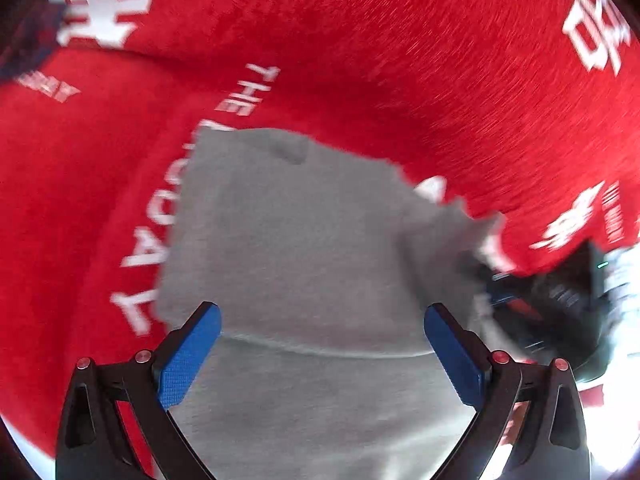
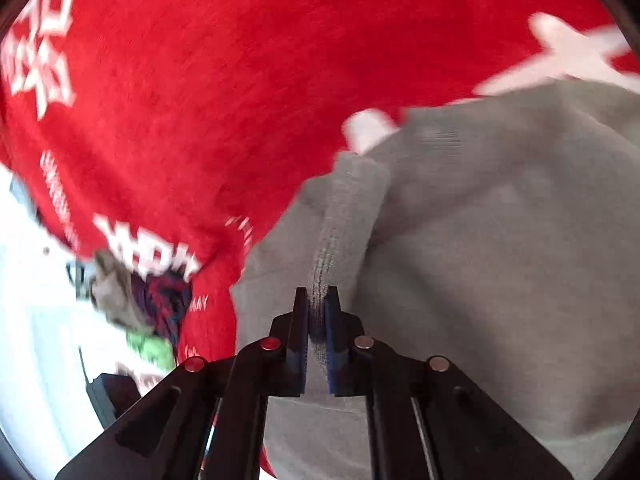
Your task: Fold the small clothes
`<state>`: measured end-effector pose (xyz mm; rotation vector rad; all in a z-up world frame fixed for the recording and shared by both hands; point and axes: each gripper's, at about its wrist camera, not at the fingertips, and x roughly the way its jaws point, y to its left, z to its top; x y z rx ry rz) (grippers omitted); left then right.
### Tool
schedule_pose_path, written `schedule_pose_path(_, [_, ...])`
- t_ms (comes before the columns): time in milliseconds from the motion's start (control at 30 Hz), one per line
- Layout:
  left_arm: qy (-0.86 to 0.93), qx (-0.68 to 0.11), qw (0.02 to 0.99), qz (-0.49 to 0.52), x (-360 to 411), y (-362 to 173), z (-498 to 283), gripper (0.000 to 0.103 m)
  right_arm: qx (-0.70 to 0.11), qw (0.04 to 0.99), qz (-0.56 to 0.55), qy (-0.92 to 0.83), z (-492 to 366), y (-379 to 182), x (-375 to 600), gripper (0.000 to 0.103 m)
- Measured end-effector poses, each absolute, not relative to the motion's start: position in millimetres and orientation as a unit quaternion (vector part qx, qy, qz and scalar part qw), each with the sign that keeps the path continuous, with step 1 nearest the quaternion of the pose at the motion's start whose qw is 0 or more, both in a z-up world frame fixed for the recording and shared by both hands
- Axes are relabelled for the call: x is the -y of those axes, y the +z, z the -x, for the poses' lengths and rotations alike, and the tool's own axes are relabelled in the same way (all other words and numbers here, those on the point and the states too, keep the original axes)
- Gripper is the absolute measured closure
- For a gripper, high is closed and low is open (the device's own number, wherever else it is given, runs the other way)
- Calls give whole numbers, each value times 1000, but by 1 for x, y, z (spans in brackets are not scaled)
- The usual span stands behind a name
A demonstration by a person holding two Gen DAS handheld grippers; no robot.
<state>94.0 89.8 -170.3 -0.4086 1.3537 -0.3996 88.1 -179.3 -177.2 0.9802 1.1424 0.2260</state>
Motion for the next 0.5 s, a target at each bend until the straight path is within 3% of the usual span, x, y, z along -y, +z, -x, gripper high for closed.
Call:
schedule_pose_path(133, [-221,-627,706,246,-84,-185,-105,1,-554,725,-381,151,-83,-178,135,95])
schedule_pose_path(300, [-225,-652,677,257,-67,-207,-113,1,-614,688,-354,157,-56,-199,116,84])
schedule_pose_path(333, [-225,-654,676,252,-63,-208,-112,1,-608,686,-366,159,-51,-197,120,79])
schedule_pose_path(367, [-223,-656,677,247,-60,-210,-114,1,-601,683,-384,157,-43,-194,128,59])
schedule_pose_path(433, [-220,-657,682,235,-55,-211,-115,1,-584,685,-412,143,-27,-186,146,32])
schedule_pose_path(500, [-216,-658,685,227,-49,-209,-117,1,-572,683,-440,109,-1,-181,179,32])
